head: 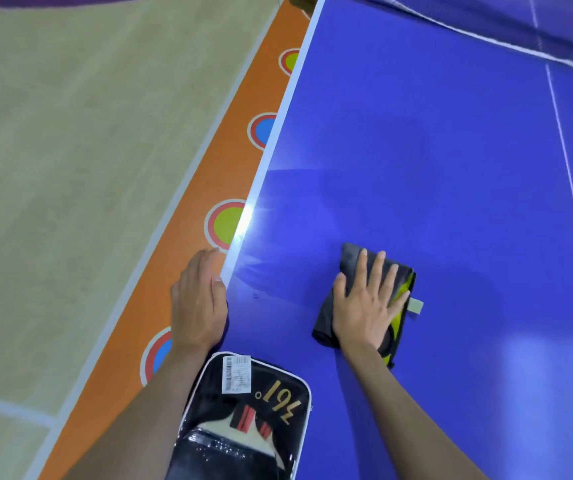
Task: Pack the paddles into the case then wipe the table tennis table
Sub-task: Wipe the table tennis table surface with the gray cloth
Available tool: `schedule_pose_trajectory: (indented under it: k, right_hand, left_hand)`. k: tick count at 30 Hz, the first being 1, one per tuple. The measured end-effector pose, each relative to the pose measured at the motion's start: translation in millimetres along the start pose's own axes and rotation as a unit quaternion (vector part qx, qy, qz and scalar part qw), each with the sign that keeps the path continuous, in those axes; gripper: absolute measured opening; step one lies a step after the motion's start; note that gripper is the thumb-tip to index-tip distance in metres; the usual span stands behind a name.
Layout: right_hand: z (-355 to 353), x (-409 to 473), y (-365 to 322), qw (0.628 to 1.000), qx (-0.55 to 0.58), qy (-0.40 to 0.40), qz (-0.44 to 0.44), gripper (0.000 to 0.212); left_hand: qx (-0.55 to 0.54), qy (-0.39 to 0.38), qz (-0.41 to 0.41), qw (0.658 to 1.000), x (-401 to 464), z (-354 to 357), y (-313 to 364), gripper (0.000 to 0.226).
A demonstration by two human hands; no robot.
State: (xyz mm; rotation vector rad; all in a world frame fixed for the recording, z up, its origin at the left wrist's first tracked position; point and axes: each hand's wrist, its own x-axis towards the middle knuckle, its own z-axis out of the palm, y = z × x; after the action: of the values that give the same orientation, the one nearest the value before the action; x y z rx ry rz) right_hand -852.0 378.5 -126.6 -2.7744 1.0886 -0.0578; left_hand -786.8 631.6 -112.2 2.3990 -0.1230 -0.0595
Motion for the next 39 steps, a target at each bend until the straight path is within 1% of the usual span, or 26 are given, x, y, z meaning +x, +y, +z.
schedule_pose_trajectory:
  k: [3, 6, 9, 11, 14, 17, 20, 23, 26, 30, 33, 39]
  right_hand:
    - [11, -14, -62, 0.998, 0.004, 0.003, -0.057, 0.072]
    - [16, -32, -119, 0.994, -0.004, -0.020, -0.103, 0.072]
    - [18, -53, -168, 0.989, 0.007, -0.054, -0.141, 0.068]
    - [19, -62, -191, 0.982, 0.008, -0.084, -0.167, 0.064]
    - [21, -64, -195, 0.971, -0.010, -0.109, -0.211, 0.056]
    - [18, -53, -176, 0.961, 0.000, -0.106, -0.256, 0.060]
    - [13, -35, -139, 0.953, 0.018, -0.084, -0.291, 0.061]
    - [8, -15, -82, 0.968, 0.024, -0.041, -0.246, 0.062]
    - [0, -13, -13, 0.978, 0.010, -0.015, -0.208, 0.063]
    - [-13, -37, 59, 0.988, 0.007, -0.007, -0.157, 0.064]
    - [-17, -70, 90, 0.993, 0.008, -0.009, -0.120, 0.066]
    - [-28, -141, 134, 0.996, 0.014, -0.012, -0.085, 0.068]
  left_hand:
    - [-0.060, 0.001, -0.009, 0.998, -5, -8, -3, 0.050]
    - [-0.082, 0.015, -0.020, 0.996, -12, -24, -8, 0.048]
    - [-0.076, 0.041, -0.077, 0.993, -22, -38, -9, 0.048]
    - [-0.074, 0.056, -0.111, 0.989, -26, -45, -6, 0.050]
    - [-0.091, 0.053, -0.111, 0.988, -25, -48, 7, 0.050]
    - [-0.099, 0.052, -0.080, 0.991, -19, -48, 27, 0.047]
    - [-0.104, 0.050, -0.047, 0.992, -17, -46, 42, 0.044]
    - [-0.109, 0.020, -0.019, 0.994, -22, -38, 58, 0.043]
    - [-0.106, -0.018, 0.014, 0.994, -38, -25, 76, 0.043]
    - [-0.077, -0.048, 0.048, 0.995, -66, -7, 100, 0.046]
    - [-0.071, -0.063, 0.058, 0.994, -95, 1, 117, 0.046]
    - [-0.053, -0.085, 0.082, 0.992, -154, 2, 131, 0.047]
